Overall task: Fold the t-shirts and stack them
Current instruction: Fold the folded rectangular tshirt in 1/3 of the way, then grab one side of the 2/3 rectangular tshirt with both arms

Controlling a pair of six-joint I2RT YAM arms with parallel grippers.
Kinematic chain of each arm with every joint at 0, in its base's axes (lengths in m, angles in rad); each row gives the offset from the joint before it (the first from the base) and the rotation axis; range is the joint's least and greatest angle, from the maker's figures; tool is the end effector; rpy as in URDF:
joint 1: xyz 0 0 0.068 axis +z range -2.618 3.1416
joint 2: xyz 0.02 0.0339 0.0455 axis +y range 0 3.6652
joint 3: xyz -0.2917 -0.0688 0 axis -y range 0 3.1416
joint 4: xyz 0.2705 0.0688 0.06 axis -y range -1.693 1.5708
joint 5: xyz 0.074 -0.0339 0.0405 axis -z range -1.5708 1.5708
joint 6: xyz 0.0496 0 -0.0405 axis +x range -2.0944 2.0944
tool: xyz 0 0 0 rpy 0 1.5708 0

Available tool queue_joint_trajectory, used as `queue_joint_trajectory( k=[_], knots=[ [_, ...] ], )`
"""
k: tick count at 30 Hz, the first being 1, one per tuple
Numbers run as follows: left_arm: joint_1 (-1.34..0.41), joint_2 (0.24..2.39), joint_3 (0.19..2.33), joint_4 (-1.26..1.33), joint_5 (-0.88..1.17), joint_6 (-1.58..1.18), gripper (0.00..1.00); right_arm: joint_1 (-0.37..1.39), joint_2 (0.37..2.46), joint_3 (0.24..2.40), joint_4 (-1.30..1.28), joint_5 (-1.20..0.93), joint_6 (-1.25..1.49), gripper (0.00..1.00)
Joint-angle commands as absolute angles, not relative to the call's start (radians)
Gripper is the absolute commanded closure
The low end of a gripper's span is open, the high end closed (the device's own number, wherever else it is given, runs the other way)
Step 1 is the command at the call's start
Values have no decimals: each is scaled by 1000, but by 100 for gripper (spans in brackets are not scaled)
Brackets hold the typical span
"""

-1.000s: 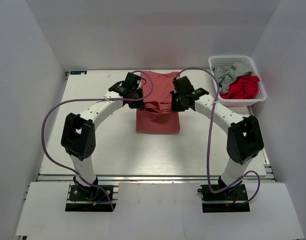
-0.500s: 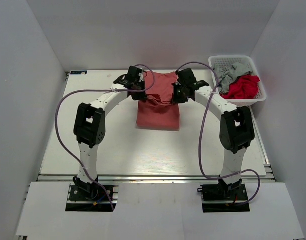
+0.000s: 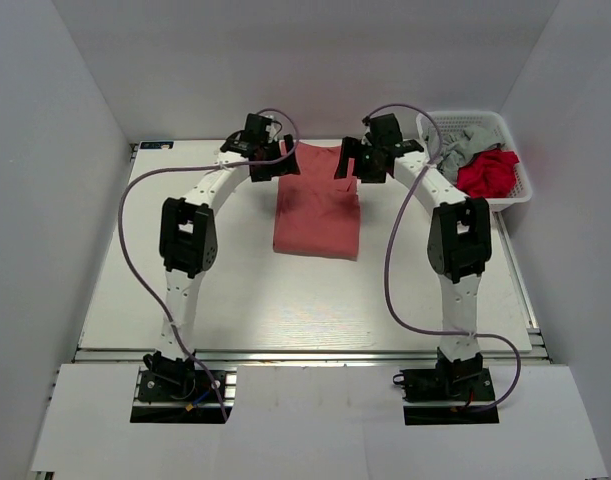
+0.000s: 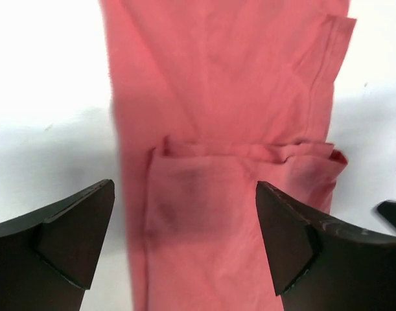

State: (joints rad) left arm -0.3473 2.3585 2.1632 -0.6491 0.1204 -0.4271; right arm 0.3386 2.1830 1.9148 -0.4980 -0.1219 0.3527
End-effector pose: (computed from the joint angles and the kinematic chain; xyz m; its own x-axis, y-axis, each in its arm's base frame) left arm 0.5486 -0.2049 0.2335 -0.8108 -0.1438 -0.5673 0.0846 0.9303 -0.3568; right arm 0.5197 0.1894 0.2529 -0.7562 0.0972 -0.6471 -0.1610 0.9308 0.3280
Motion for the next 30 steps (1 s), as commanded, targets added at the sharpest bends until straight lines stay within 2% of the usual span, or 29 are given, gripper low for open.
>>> queue_joint_trajectory(
  k=[1, 5, 9, 14, 19, 25, 27, 30],
  knots=[
    [-334, 2162, 2027, -605, 152, -403, 0, 345, 2076, 1916, -477, -212, 293, 10],
    [-334, 2025, 1748, -569, 184, -365, 0, 345, 1979, 1664, -448, -242, 308, 10],
    [-367, 1962, 1599, -618, 212, -337, 0, 342, 1850, 1426, -431, -256, 342, 10],
    [-367, 1899, 1382, -522, 278, -353, 2, 341, 1734, 1197, -359, -297, 379, 10],
    [-367, 1911, 1364, -509, 287, -353, 14, 348, 1766, 1166, -348, -350, 390, 14],
    [-376, 1933, 1322, -486, 310, -362, 41, 345, 1789, 1103, -256, -373, 417, 24],
    [-376, 1933, 1301, -474, 319, -362, 46, 345, 1801, 1089, -212, -382, 437, 31],
    [-376, 1933, 1275, -474, 316, -371, 47, 344, 1825, 1078, -192, -379, 446, 32]
  ],
)
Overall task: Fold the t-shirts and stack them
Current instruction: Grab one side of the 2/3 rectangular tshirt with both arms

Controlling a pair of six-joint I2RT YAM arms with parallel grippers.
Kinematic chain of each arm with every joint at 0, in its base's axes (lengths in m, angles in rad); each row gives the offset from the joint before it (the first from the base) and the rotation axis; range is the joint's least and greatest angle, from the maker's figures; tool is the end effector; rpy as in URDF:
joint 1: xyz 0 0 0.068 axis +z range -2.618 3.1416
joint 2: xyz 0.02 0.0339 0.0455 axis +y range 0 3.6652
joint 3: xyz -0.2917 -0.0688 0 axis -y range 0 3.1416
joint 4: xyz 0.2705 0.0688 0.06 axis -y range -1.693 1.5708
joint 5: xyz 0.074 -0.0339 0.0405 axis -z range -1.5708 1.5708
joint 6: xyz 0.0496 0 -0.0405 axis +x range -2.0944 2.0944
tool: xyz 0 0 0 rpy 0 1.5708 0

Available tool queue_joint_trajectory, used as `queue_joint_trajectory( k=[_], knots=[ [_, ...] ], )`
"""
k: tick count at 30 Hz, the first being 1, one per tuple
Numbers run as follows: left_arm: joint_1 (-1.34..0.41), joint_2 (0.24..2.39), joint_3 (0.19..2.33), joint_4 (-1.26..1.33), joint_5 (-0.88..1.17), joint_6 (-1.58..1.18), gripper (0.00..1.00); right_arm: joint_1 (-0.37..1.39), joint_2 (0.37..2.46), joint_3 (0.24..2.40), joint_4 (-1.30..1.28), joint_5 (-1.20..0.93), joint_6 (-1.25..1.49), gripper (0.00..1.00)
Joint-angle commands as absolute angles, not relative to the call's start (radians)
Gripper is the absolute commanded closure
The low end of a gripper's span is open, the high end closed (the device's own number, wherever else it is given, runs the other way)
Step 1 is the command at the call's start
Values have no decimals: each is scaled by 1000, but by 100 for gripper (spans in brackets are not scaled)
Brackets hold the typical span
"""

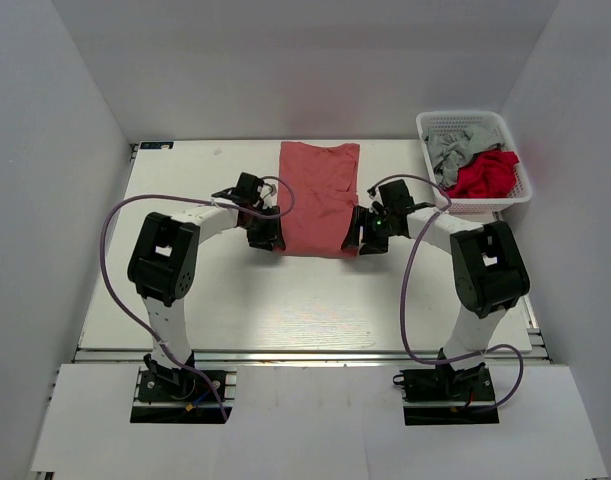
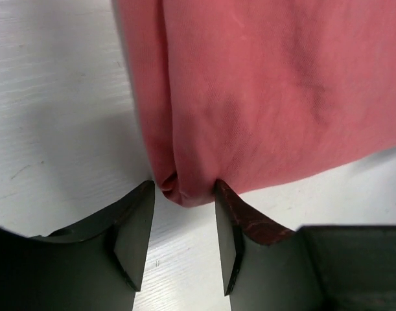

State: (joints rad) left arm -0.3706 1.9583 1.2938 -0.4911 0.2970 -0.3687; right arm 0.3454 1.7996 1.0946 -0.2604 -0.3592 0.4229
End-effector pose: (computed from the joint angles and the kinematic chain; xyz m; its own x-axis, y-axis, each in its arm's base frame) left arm 0.3948 -0.1690 0.1529 -0.9601 0.0033 -0.2797 0.1183 0.9110 -0.3952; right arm 0.3701 0.1517 0.1690 -0.9129 0.0798 -0.4003 -0.1432 0.8558 0.4971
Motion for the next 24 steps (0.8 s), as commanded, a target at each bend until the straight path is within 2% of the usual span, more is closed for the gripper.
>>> queue_joint_trajectory(
  k=[1, 6, 9, 10, 12, 13, 14, 15, 24],
  knots=[
    [-385, 1933, 1257, -474, 307, -371, 47, 345, 1835, 1080, -192, -376, 446, 32],
    [-385, 1942, 1224, -454, 298, -380, 49, 344, 1855, 1062, -157, -351, 452, 35],
    [-385, 1968, 1224, -463, 298, -380, 61, 342, 1876, 1060, -152, -351, 460, 55],
    [-385, 1968, 1224, -463, 307, -380, 70, 345, 1876, 1057, -147, -371, 459, 67],
    [-394, 1953, 1201, -472, 316, -380, 84, 347, 1855, 1049, -150, -383, 465, 79],
    [-394, 1925, 1201, -482, 316, -380, 100, 348, 1847, 1033, -153, -394, 466, 83],
    [-394, 1905, 1190, -494, 325, -380, 100, 347, 1804, 1025, -161, -391, 465, 97],
    [-394, 1882, 1177, -494, 325, -380, 100, 347, 1792, 1016, -173, -384, 465, 100],
    [-436, 1550, 1140, -596, 501, -402, 100, 351, 1497, 1075, -553, -388, 371, 100]
  ],
)
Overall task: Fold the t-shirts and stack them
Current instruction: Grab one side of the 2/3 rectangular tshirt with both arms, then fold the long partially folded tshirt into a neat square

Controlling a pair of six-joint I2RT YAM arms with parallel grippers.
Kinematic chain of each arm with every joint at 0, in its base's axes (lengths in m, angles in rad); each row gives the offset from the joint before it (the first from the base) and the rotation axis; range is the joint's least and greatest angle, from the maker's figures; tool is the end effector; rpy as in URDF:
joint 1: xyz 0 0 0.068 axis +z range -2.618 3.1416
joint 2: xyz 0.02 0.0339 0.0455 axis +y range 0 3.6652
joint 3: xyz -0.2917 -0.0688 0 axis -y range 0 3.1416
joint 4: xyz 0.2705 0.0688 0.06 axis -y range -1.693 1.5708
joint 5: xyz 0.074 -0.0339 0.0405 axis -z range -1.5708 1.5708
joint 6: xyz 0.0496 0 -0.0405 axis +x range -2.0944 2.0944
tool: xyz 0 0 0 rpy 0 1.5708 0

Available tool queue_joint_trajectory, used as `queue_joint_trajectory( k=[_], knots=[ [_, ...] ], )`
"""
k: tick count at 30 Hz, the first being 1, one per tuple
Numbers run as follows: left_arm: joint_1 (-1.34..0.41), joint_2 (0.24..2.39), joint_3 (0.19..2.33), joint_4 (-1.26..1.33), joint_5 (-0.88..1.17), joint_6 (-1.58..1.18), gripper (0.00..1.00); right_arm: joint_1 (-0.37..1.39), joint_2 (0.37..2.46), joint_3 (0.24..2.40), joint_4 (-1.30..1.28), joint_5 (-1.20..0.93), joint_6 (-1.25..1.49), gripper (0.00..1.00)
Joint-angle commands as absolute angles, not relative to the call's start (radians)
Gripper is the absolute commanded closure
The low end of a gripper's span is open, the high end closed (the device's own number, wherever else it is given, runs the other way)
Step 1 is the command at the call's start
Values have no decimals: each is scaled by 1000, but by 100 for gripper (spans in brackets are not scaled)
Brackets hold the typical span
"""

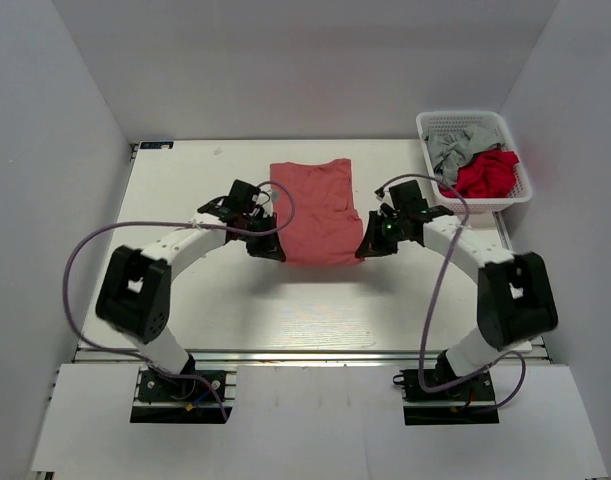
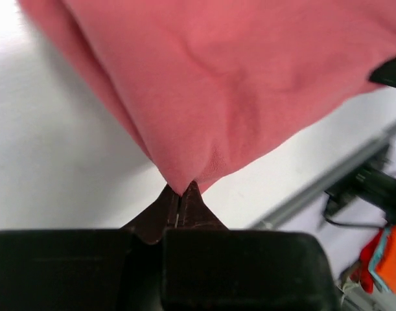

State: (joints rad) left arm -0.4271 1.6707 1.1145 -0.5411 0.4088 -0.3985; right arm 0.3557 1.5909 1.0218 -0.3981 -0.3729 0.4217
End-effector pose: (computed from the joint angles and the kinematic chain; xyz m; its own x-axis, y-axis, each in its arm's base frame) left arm 0.3240 -0.1691 0.2055 -0.9581 0.0448 -0.2830 0.1880 0.8436 -0.5030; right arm 0.3258 0.1403 0.2110 -0.9162 0.0662 -0.3951 -0.1569 0.8482 0.5060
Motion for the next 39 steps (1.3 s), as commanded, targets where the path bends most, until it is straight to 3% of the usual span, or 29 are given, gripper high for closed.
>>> queue_joint_trajectory(
  k=[1, 6, 17, 28, 39],
  knots=[
    [-436, 1513, 1152, -613, 502, -402, 100, 350, 1473, 1091, -624, -391, 370, 100],
    [-436, 1468, 1245, -741, 453, -411, 100, 342, 1446, 1233, -712, -543, 354, 100],
    [-405, 1477, 1380, -742, 247, -564, 100, 264, 1609, 1442, -631, -758, 391, 100],
    [-358, 1739, 1630, -703, 129, -588, 100, 183, 1799, 1612, -604, -828, 406, 100],
    [-305, 2012, 1880, -674, 162, -588, 100, 132, 2106, 1862, -560, -870, 411, 100]
  ],
)
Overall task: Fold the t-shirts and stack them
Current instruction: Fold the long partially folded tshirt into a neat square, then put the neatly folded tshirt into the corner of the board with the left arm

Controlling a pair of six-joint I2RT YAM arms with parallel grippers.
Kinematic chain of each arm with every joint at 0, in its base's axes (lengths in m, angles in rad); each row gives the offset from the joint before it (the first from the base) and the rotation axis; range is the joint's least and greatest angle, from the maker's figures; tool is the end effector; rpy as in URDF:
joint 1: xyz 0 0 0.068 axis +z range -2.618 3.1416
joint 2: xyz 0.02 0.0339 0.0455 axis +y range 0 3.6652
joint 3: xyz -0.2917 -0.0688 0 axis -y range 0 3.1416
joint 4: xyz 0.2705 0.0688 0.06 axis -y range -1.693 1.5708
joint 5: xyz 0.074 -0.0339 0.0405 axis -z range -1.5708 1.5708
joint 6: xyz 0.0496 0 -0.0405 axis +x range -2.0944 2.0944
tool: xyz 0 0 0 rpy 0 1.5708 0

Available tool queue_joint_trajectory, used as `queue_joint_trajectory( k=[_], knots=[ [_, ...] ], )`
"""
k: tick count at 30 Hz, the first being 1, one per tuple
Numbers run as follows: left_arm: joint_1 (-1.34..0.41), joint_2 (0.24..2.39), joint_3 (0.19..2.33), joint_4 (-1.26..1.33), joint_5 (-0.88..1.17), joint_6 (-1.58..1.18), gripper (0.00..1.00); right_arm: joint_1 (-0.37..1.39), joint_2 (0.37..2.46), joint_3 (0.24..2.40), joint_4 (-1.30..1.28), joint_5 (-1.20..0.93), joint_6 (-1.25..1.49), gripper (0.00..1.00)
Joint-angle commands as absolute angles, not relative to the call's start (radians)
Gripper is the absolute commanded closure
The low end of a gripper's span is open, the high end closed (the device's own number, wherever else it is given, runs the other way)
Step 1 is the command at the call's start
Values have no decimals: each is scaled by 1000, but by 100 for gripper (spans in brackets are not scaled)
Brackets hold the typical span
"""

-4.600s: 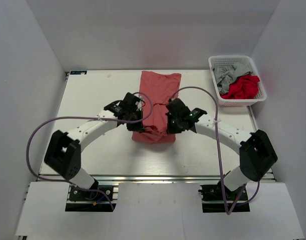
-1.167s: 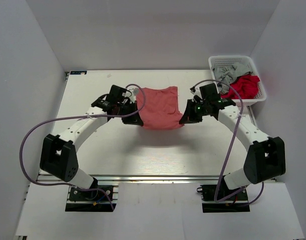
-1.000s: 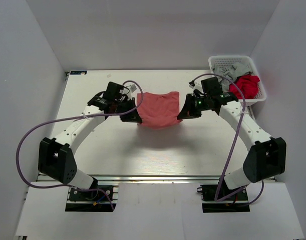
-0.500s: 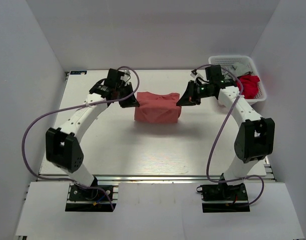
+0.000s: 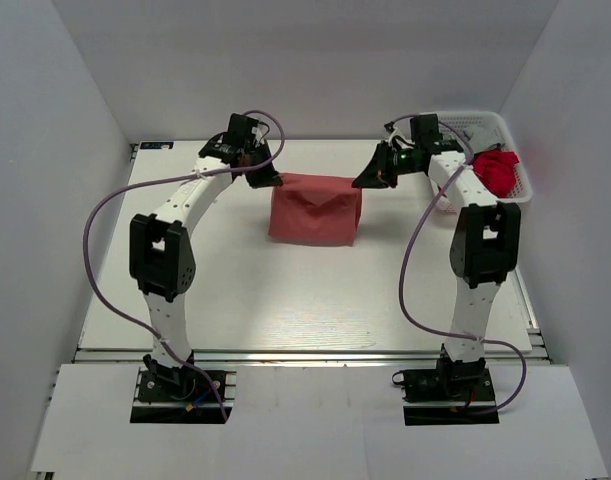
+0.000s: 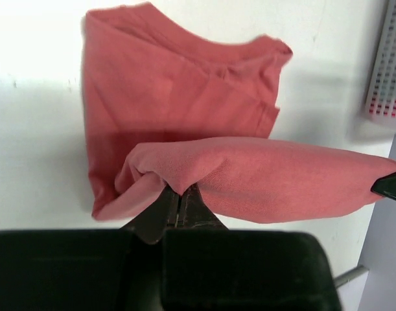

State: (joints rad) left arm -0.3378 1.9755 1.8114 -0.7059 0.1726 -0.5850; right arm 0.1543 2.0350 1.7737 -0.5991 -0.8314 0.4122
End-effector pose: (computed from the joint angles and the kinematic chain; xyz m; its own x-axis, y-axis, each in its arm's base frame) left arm 0.4602 -0.1707 0.3027 -0.8392 -0.2818 -0.4651 -0.0389 0.8842 -0.4655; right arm 0.4859 0.1127 0.2810 -0.9186 0.1303 -0.3731 -0.2310 0.5889 0.7745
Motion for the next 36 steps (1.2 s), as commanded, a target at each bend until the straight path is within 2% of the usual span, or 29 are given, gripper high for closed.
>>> queue_joint_trajectory(
  k=[1, 4, 5, 7, 8, 9, 11, 13, 16, 21, 23, 30, 36],
  knots=[
    [-295, 2037, 1903, -673, 163, -588, 100, 129, 2124, 1894, -548, -880, 410, 100],
    [-282, 2144, 2000, -634, 172, -588, 100, 117, 2236, 1989, -482, -896, 422, 100],
    [-273, 2175, 2047, -599, 172, -588, 86, 114, 2275, 2025, -425, -884, 443, 86],
    [-262, 2235, 2091, -549, 187, -578, 52, 112, 2335, 2063, -300, -859, 478, 70],
    [-250, 2299, 2158, -534, 239, -578, 16, 103, 2382, 2144, -266, -845, 488, 57],
    [-241, 2328, 2201, -523, 268, -578, 0, 100, 2407, 2187, -227, -860, 515, 10],
    [-230, 2368, 2306, -532, 296, -589, 0, 92, 2493, 2309, -245, -932, 511, 10],
    [-230, 2359, 2304, -496, 296, -578, 0, 89, 2449, 2306, -239, -928, 493, 10],
    [-230, 2304, 2179, -421, 314, -526, 0, 95, 2348, 2115, -228, -831, 407, 10],
    [-253, 2321, 2169, -543, 295, -332, 0, 124, 2280, 2100, -458, -706, 266, 10],
    [-262, 2347, 2193, -609, 356, -296, 0, 133, 2257, 2091, -555, -603, 229, 10],
    [-262, 2352, 2105, -635, 344, -242, 0, 143, 2116, 1889, -554, -520, 201, 10],
    [-291, 2388, 2096, -719, 246, -204, 0, 144, 1959, 1743, -532, -486, 195, 10]
  ],
)
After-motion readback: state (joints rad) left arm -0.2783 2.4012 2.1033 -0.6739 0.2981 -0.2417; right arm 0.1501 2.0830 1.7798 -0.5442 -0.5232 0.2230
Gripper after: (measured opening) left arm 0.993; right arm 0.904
